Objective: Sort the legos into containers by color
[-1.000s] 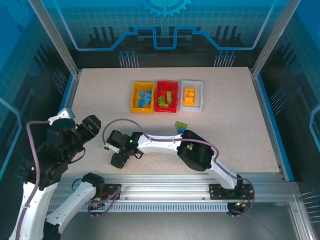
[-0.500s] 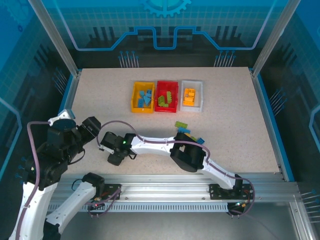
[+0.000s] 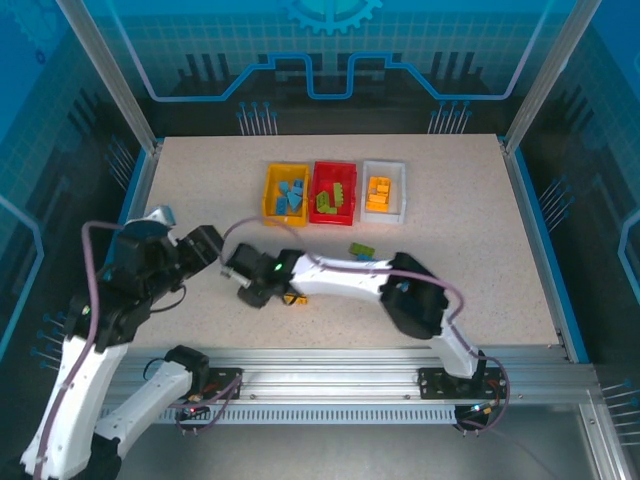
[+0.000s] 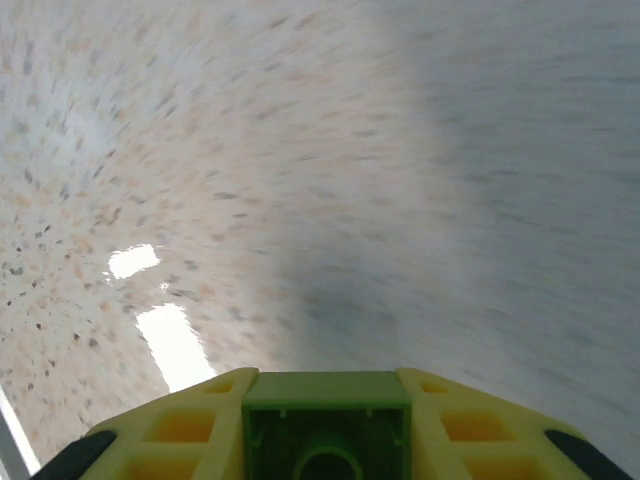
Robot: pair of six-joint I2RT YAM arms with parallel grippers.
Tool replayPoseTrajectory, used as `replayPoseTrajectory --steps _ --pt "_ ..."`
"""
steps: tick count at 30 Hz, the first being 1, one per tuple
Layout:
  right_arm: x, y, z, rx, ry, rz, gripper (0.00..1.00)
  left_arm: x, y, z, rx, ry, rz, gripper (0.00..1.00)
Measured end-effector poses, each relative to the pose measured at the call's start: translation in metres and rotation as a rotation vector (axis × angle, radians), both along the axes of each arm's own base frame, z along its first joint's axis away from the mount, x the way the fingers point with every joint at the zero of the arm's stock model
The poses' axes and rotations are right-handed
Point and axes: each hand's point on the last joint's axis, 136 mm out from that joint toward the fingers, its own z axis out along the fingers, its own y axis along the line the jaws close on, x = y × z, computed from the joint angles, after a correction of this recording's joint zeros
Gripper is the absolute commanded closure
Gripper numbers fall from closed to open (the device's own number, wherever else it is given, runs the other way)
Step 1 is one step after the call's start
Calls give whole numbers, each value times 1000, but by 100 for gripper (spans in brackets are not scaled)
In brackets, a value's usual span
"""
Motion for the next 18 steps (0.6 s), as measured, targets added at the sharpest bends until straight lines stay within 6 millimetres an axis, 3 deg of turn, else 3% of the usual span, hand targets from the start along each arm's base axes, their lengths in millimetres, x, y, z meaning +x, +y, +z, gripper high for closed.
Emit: replayPoseTrajectory --steps 2,5,8,10,14,18 --pt "42 -36 34 70 -20 -125 68 15 -18 -16 -26 50 -56 34" --pt "112 -95 70 145 -59 -336 68 35 -46 -38 -34 108 -138 34" --pt "167 -146 77 167 -65 -517 68 50 -80 -51 -28 129 -228 34" --pt "194 -167 71 164 -47 -601 68 60 -101 -58 -25 126 -273 35" --pt "238 -182 51 166 1 -700 68 79 -134 -75 -13 124 -326 35" --pt "274 -182 33 180 47 -748 68 93 -154 -91 16 119 -350 35"
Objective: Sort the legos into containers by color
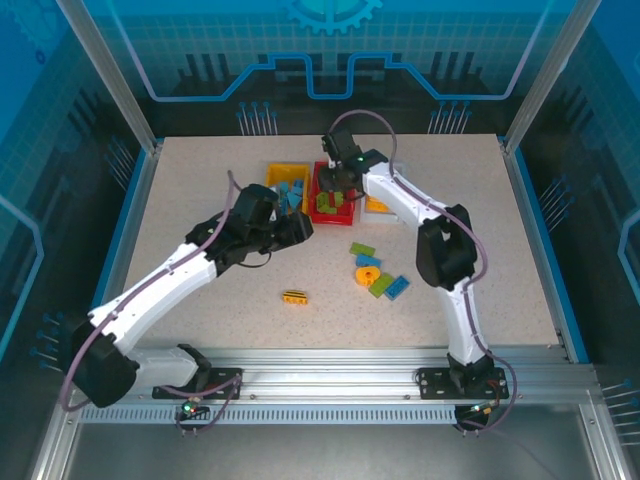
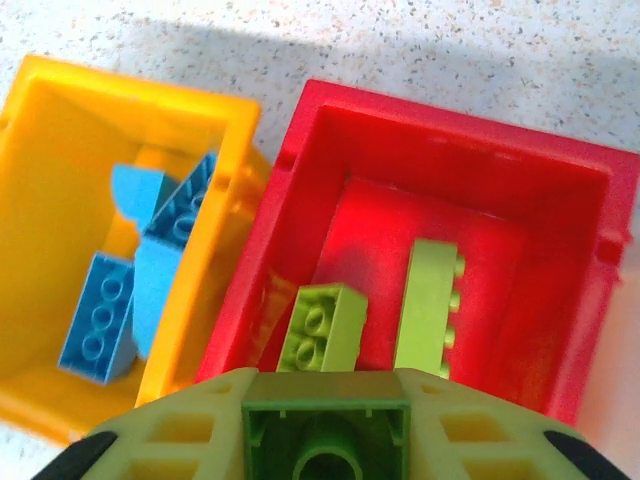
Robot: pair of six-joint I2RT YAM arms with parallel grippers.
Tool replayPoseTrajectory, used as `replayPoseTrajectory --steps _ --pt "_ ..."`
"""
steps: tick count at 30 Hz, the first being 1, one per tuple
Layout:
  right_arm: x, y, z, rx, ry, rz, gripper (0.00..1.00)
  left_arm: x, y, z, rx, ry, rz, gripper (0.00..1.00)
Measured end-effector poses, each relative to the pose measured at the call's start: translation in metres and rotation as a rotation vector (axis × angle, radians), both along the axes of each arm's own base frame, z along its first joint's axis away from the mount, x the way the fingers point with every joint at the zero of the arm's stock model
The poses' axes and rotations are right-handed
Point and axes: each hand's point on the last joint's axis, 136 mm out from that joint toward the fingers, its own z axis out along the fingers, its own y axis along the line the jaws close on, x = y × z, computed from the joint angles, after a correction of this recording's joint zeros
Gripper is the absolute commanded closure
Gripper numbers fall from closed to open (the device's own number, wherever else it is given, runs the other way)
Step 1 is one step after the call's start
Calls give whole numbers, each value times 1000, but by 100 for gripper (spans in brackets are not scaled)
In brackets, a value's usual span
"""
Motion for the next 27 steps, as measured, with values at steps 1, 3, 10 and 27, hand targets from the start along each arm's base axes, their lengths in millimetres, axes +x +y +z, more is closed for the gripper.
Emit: replayPoseTrajectory --steps 1,3,10,27 --pt "8 0 -5 5 7 -8 68 2 -4 -4 11 -3 -9 35" --pt "19 0 -16 11 25 -24 68 6 -11 -11 28 -7 -20 35" --pt "19 -4 -58 10 135 -42 54 12 -23 -20 58 -34 -46 35" --pt "-12 2 23 53 34 12 45 -9 -13 -39 142 -27 -52 36"
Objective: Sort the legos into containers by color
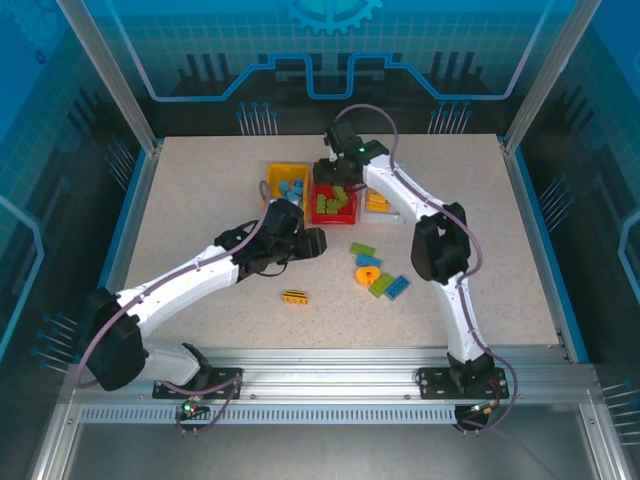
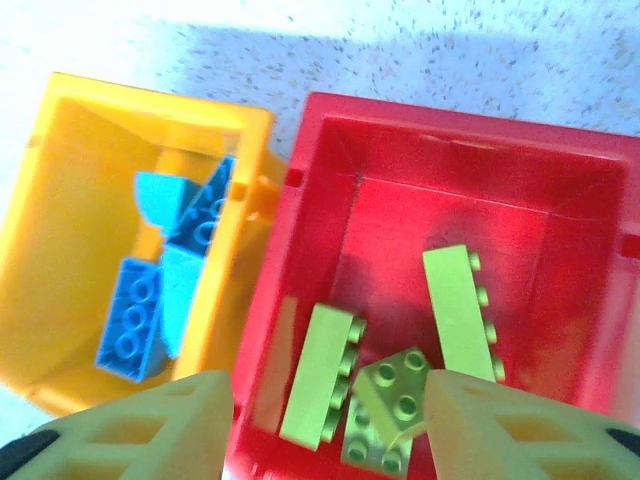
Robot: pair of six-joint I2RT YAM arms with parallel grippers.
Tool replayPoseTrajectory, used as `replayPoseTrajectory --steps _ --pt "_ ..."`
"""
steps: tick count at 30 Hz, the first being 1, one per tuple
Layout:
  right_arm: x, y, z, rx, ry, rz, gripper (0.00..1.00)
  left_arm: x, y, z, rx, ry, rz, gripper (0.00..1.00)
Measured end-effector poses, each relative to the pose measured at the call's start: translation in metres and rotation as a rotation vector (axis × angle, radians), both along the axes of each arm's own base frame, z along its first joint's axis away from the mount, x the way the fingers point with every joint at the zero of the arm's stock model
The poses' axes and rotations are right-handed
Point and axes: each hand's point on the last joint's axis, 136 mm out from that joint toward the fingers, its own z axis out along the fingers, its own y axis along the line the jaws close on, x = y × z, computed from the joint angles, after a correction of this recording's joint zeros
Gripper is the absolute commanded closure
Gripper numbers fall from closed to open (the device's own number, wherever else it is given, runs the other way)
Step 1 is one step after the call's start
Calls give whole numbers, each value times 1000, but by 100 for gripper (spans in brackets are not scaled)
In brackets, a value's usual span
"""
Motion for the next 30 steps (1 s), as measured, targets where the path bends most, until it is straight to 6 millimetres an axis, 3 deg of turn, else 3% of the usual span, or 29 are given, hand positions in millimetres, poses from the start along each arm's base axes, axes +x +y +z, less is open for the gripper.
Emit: replayPoseTrajectory --steps 5,9,12,15,17,19,23,30 --pt "-41 -4 51 24 -100 49 45 -15 22 7 10 -17 49 36" --pt "-94 1 56 23 -158 161 38 -32 46 12 18 -27 105 36" --pt "-156 20 34 -9 -169 341 27 -46 67 19 13 -47 155 36" --pt "-217 45 -1 -50 -136 549 21 -61 87 27 -4 -65 206 35" --pt "-248 54 -25 -84 -102 659 17 -73 101 32 -24 -77 244 35" --pt "-267 56 -43 -121 -80 732 16 -83 112 34 -43 -81 275 36" --pt "-277 66 -68 -178 -61 815 15 -102 132 31 -64 -72 324 36" --pt "-269 84 -109 -255 -15 881 24 -113 142 22 -58 -28 362 36"
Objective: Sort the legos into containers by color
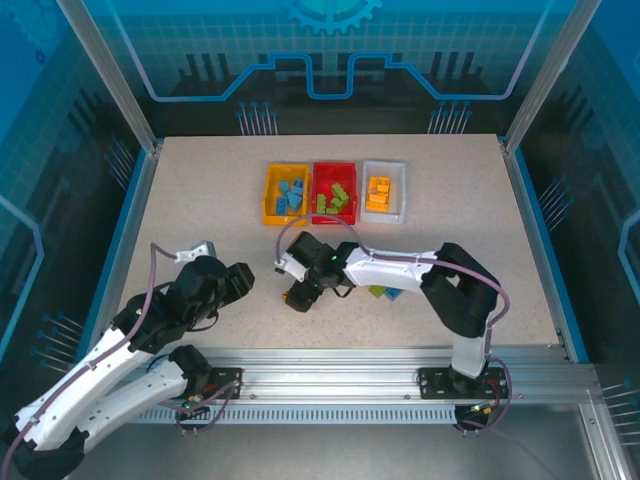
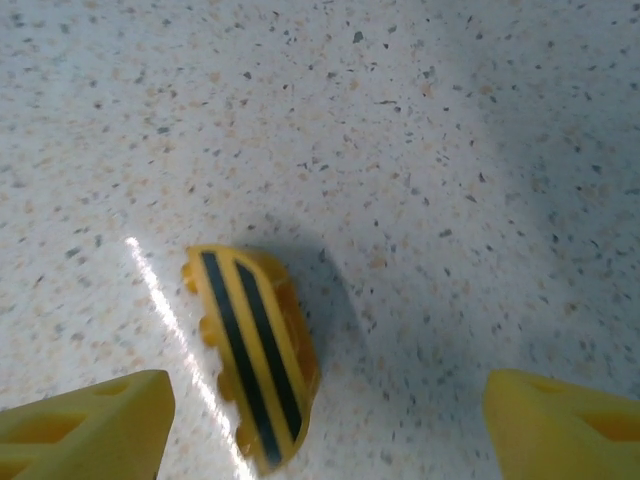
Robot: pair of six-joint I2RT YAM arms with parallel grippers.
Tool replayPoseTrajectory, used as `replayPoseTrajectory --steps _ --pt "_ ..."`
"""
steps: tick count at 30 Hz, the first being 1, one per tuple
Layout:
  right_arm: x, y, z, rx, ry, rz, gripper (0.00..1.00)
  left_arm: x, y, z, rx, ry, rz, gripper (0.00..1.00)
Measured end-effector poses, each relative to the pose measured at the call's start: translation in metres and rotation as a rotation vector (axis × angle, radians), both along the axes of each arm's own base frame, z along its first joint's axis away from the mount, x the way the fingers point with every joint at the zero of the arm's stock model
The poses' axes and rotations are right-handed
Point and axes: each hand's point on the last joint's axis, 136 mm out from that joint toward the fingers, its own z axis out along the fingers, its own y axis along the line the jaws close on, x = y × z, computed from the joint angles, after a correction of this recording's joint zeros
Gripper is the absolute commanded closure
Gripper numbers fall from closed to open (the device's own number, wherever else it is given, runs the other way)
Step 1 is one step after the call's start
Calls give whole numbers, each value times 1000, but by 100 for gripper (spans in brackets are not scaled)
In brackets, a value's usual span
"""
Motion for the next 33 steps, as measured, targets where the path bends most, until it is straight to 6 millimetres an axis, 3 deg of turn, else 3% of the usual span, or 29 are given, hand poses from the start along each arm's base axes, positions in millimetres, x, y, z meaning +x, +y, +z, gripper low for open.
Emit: replayPoseTrajectory --steps 14,19,22,26,30,33 --pt "-7 16 -24 -42 19 51 68 -3 2 -1 1 5 3 36" --pt "-4 13 -22 -46 5 18 75 0 0 -2 2 8 0 36" --pt "3 2 -9 -40 -19 -32 76 6 -10 -2 -10 9 -19 36" --pt "37 -32 39 40 -78 -190 76 20 -34 -8 -22 32 -81 36" --pt "105 -100 94 118 -177 -477 76 43 -69 -14 -31 58 -165 36" --pt "150 -156 108 88 -219 -701 75 64 -100 -12 -48 53 -230 36"
